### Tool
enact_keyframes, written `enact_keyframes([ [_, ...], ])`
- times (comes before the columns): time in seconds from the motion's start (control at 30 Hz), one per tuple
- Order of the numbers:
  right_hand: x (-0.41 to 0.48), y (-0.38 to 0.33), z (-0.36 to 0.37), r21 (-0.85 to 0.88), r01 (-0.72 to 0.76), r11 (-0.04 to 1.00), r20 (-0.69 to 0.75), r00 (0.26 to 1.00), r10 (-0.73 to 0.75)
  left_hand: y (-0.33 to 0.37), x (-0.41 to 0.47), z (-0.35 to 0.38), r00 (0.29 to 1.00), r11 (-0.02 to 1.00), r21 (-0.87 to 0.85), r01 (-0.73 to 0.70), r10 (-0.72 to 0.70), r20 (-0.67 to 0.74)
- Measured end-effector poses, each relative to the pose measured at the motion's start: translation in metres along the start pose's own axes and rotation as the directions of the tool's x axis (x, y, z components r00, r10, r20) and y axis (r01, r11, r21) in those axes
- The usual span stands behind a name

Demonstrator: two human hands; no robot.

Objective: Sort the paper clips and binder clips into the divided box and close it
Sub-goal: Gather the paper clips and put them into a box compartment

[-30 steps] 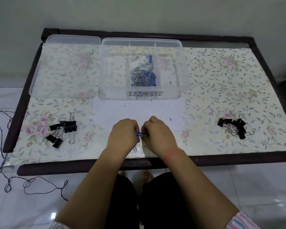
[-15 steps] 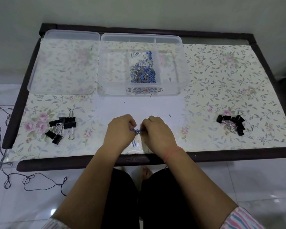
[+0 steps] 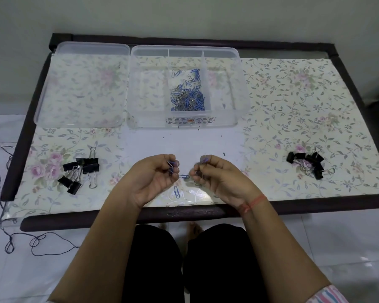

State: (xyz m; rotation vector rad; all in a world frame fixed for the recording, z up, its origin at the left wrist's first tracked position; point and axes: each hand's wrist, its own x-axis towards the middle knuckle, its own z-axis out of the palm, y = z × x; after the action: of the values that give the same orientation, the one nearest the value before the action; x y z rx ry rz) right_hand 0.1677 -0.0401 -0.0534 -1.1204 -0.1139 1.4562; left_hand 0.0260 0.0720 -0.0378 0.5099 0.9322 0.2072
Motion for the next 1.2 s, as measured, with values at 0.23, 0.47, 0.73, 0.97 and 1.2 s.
enact_keyframes([
  [0.23, -0.001, -0.007, 0.004, -0.011, -0.040, 0.999, -0.063, 0.997, 0.039, -0.005, 0.004, 0.004, 0.958, 0.857, 0.511, -0.070, 0.201, -0.205],
  [0.47, -0.002, -0.002, -0.007, -0.819, 0.032, 0.573, -0.168, 0.942, -0.292, -0.014, 0.007, 0.004, 0.938, 0.753, 0.649, -0.107, 0.294, -0.186],
  [0.73, 0.003, 0.005, -0.007, -0.990, 0.070, 0.119, 0.026, 0.941, -0.338, -0.023, 0.006, 0.002, 0.912, 0.042, 0.999, -0.009, 0.410, -0.009],
  [0.97, 0.004, 0.014, -0.004, -0.999, -0.039, -0.015, -0.032, 0.955, -0.295, -0.025, 0.007, 0.000, 0.918, -0.070, 0.997, -0.035, 0.393, 0.060],
  [1.2, 0.002, 0.011, 0.002, -0.984, -0.021, 0.177, -0.069, 0.961, -0.268, -0.021, 0.006, -0.005, 0.858, 0.046, 0.995, -0.090, 0.511, 0.054],
])
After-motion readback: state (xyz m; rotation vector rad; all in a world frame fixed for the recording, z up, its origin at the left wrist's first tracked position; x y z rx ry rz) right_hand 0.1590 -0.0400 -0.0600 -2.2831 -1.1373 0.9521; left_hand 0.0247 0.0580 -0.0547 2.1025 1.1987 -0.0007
